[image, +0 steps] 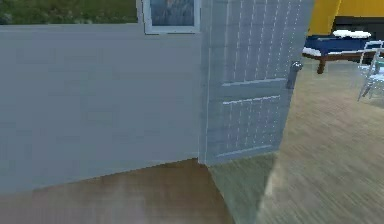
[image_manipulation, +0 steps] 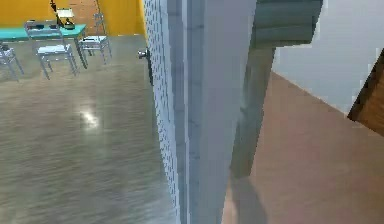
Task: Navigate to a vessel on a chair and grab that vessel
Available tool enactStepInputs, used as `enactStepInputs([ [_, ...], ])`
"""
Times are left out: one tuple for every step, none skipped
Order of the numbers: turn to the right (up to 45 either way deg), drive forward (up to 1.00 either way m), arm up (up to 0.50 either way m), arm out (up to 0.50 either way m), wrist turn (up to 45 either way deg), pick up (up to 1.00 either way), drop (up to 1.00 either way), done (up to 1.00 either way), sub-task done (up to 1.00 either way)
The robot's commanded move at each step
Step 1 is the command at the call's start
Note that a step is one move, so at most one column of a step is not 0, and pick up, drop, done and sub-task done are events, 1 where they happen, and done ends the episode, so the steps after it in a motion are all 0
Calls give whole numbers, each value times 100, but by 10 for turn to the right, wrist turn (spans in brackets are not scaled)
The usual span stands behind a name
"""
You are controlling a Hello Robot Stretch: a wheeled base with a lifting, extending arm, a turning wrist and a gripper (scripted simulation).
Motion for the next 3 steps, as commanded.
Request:
enactStepInputs([
  [450, 0, 0, 0, 0, 0, 0, 0, 0],
  [30, 0, 0, 0, 0, 0, 0, 0, 0],
  [0, 100, 0, 0, 0, 0, 0, 0, 0],
])
